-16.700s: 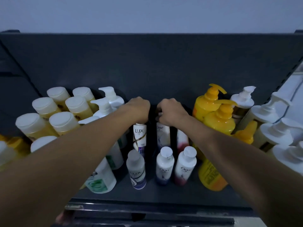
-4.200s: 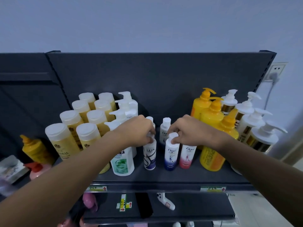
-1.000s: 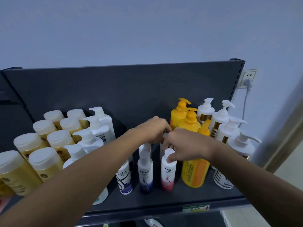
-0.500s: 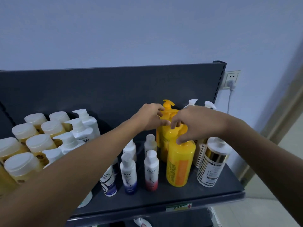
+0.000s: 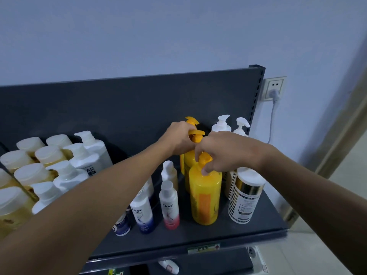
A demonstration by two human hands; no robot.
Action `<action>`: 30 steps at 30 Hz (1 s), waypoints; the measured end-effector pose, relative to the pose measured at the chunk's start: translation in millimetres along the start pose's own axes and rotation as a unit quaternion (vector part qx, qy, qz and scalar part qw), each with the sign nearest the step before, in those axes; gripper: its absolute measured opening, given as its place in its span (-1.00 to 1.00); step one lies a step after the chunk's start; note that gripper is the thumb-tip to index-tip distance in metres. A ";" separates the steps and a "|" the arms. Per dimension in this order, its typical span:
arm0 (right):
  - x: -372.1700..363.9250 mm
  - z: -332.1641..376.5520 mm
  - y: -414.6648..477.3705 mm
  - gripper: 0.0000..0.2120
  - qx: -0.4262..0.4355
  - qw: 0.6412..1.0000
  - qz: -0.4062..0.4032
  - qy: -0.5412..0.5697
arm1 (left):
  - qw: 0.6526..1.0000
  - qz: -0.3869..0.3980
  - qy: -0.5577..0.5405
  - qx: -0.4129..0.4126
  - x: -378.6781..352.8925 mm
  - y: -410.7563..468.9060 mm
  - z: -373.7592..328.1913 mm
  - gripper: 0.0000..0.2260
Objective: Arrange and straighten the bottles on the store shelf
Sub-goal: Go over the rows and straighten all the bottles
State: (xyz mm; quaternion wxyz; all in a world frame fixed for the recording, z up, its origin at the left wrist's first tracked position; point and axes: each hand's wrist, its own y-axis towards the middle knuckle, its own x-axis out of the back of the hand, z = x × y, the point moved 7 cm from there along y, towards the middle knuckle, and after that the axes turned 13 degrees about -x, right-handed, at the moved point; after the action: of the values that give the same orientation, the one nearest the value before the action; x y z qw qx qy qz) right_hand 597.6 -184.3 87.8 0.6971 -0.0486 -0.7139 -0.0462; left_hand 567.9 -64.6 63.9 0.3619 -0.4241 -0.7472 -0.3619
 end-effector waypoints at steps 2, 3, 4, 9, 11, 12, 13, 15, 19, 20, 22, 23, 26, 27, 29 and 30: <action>2.1 1.7 -2.2 -0.59 -0.002 1.000 -0.005 0.004 | 1.000 0.009 0.010 -0.003 0.1 0.2 -2.5 -0.74; 2.5 2.0 -3.4 -0.60 -0.004 1.000 -0.005 0.007 | 1.000 0.014 0.013 -0.004 -0.4 -0.1 -3.7 -0.72; 2.7 2.3 -4.4 -0.60 -0.005 1.000 -0.005 0.008 | 1.000 0.018 0.012 -0.007 -1.0 -0.4 -5.2 -0.72; 3.1 4.9 -7.1 -0.60 -0.008 1.000 0.001 0.009 | 0.999 0.030 0.009 -0.024 -4.0 -2.7 -7.8 -0.86; 4.0 5.3 -7.7 -0.57 -0.017 1.000 -0.003 0.002 | 0.999 0.030 0.003 -0.025 -4.6 -3.8 -7.3 -0.84; 4.1 5.9 -7.7 -0.55 -0.021 1.000 -0.008 -0.003 | 0.999 0.029 0.000 -0.025 -4.9 -4.0 -7.2 -0.82; 3.9 7.0 -7.5 -0.52 -0.026 1.000 -0.016 -0.008 | 0.999 0.027 -0.004 -0.027 -5.1 -3.8 -6.7 -0.80; 2.2 9.8 -6.6 -0.47 -0.037 0.998 -0.034 -0.025 | 0.999 0.023 -0.013 -0.032 -5.3 -3.0 -5.9 -0.75; 1.8 12.7 -5.6 -0.53 -0.066 0.995 -0.052 -0.046 | 0.999 0.015 -0.021 -0.039 -5.4 -0.8 -3.3 -0.71; 2.9 12.8 -6.6 -0.55 -0.069 0.995 -0.054 -0.048 | 0.999 0.014 -0.023 -0.042 -5.4 -0.4 -2.8 -0.71; 4.2 11.8 -8.1 -0.50 -0.076 0.994 -0.056 -0.048 | 0.999 0.022 -0.017 -0.046 -6.4 1.7 -1.9 -0.73; 3.2 11.1 -8.1 -0.48 -0.076 0.994 -0.057 -0.048 | 0.998 0.026 -0.012 -0.049 -6.6 3.1 -1.4 -0.74; -0.6 9.8 -8.4 -0.49 -0.070 0.994 -0.065 -0.044 | 0.996 0.060 -0.011 -0.058 -7.1 4.8 2.2 -0.83; -1.3 7.8 -9.4 -0.46 -0.073 0.995 -0.063 -0.037 | 0.995 0.073 -0.023 -0.061 -6.2 5.1 5.4 -0.84; 0.3 -0.4 -12.6 -0.35 -0.088 0.995 -0.054 -0.010 | 0.994 0.051 -0.074 -0.057 3.2 7.2 13.7 -0.67; 1.8 -5.4 -14.3 -0.31 -0.094 0.994 -0.046 0.010 | 0.994 0.007 -0.105 -0.042 12.0 9.6 19.3 -0.62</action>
State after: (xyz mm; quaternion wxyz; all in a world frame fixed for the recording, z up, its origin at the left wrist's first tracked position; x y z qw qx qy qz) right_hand 601.0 -199.2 89.7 0.6938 -0.0805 -0.7008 -0.1454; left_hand 567.4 -40.2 67.1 0.2659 -0.4794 -0.7624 -0.3438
